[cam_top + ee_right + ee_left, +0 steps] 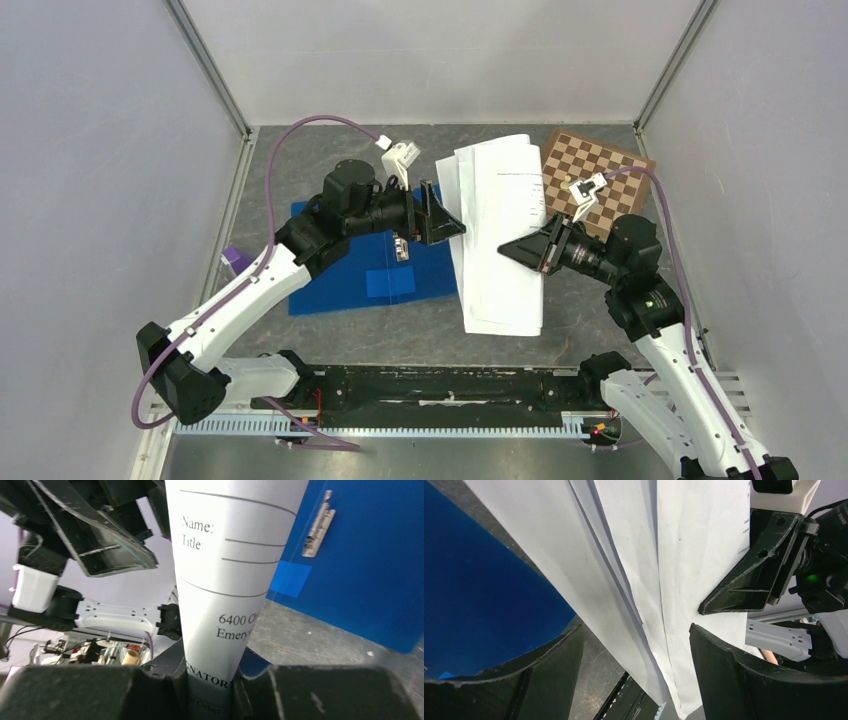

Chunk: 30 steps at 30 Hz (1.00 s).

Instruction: Put the files into the folder

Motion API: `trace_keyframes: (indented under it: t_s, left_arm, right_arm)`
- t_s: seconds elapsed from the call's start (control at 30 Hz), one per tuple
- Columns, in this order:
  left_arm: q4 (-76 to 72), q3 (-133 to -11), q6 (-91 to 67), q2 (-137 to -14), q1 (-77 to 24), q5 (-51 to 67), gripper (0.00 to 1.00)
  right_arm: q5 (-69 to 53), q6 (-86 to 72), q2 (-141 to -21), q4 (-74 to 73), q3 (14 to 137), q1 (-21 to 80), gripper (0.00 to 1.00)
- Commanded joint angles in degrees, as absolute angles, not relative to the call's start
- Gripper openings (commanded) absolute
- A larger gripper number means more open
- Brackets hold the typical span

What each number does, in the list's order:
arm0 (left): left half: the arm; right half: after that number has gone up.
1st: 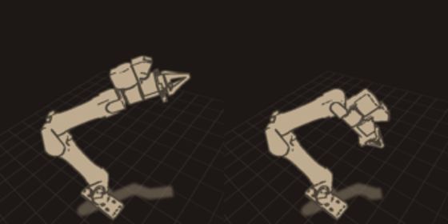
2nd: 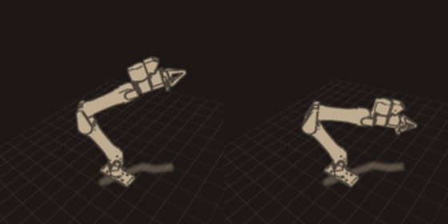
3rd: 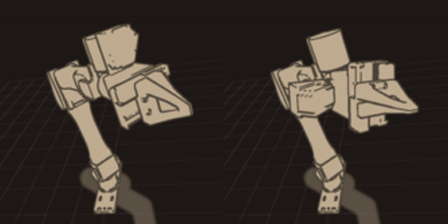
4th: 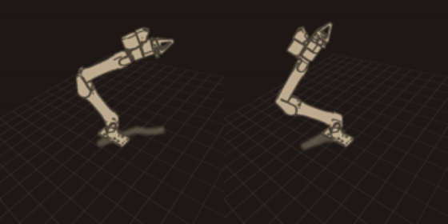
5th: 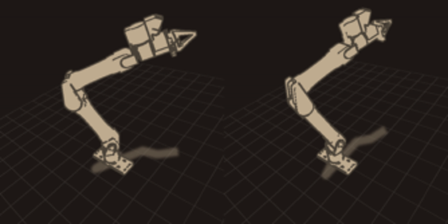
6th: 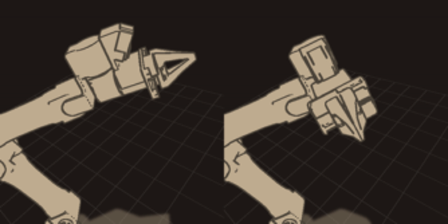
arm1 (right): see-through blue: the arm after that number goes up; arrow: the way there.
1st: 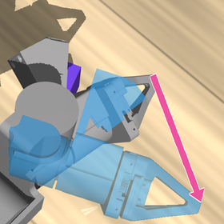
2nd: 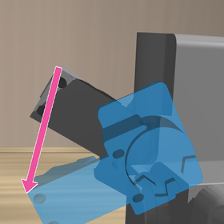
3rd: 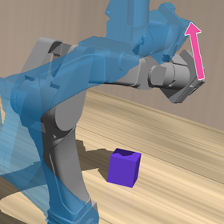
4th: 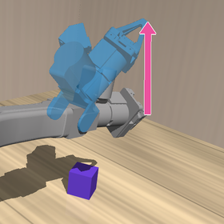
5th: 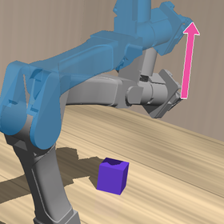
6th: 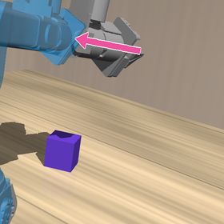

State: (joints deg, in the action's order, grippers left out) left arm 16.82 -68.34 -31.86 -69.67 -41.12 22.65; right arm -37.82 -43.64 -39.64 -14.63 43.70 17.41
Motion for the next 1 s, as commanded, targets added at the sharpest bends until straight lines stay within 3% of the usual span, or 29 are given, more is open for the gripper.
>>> trace_keyframes:
  t_s: [0.0,0.63,0.97]
  left_arm:
    - [14.7,-68.8,-27.2,-68.8,-39.6,27.5,0.84]
    - [1.6,-64.8,-36.9,-68.6,-37.7,39.5,0.84]
    - [-2.0,-63.6,-40.7,-69.9,-37.9,40.6,0.69]
  right_arm:
    - [-44.0,-49.3,-39.8,-5.9,46.8,17.6,0.22]
    - [-41.9,-47.3,-42.3,-6.4,47.8,18.5,0.25]
    - [-37.4,-42.5,-44.1,-10.0,48.0,21.1,0.25]
